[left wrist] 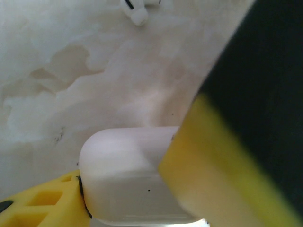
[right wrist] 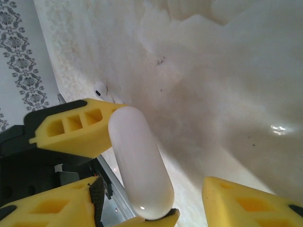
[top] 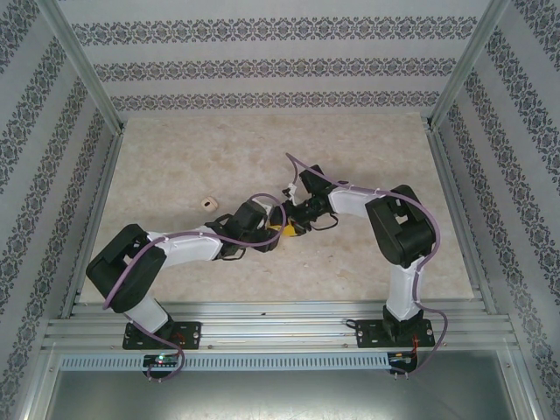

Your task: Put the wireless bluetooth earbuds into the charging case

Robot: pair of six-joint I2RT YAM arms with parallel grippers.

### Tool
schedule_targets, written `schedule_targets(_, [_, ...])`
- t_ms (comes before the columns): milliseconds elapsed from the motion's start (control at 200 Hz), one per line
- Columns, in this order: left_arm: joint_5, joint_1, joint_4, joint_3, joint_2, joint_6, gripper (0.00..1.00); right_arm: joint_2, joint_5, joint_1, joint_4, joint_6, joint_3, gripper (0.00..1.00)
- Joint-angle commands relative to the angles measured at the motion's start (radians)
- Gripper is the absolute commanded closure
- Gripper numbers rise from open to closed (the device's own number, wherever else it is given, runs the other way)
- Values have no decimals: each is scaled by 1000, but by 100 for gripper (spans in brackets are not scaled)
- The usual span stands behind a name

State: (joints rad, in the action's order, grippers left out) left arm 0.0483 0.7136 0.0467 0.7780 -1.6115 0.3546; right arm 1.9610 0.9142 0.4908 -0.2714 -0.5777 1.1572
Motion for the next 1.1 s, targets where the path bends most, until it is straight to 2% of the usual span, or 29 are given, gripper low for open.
schedule_targets(0, [5,4,65,-16,25,-28,43,15,43,17,-50,48,25,46])
schedule_targets(75, [4,4,67,-17,26,-33,43,11,42,19,-66,62,23,54])
schedule_targets(195, [3,4,67,-17,30,-43,43,-7,27,19,-89,79,24,75])
schedule_targets(260, [3,4,67,-17,34,-46,41,-20,15,19,-97,91,26,83])
schedule_targets(480, [12,3,73,-28,84,-52,32,-74,-7,16,-91,108,30,89])
schedule_targets(615, [34,-4,81,-56,173,-63,14,-125,-32,7,-99,144,34,92])
schedule_targets(684, [76,-20,87,-78,247,-82,8,-162,-40,-1,-109,176,40,93])
schedule_targets(759, [174,-60,100,-109,336,-99,5,-210,-55,-3,-138,229,55,94])
schedule_targets(969, [661,-260,209,-167,516,-79,7,-343,-43,32,-248,411,121,95])
schedule_targets(1094, [838,-376,356,-210,586,3,13,-416,-18,62,-267,466,133,95])
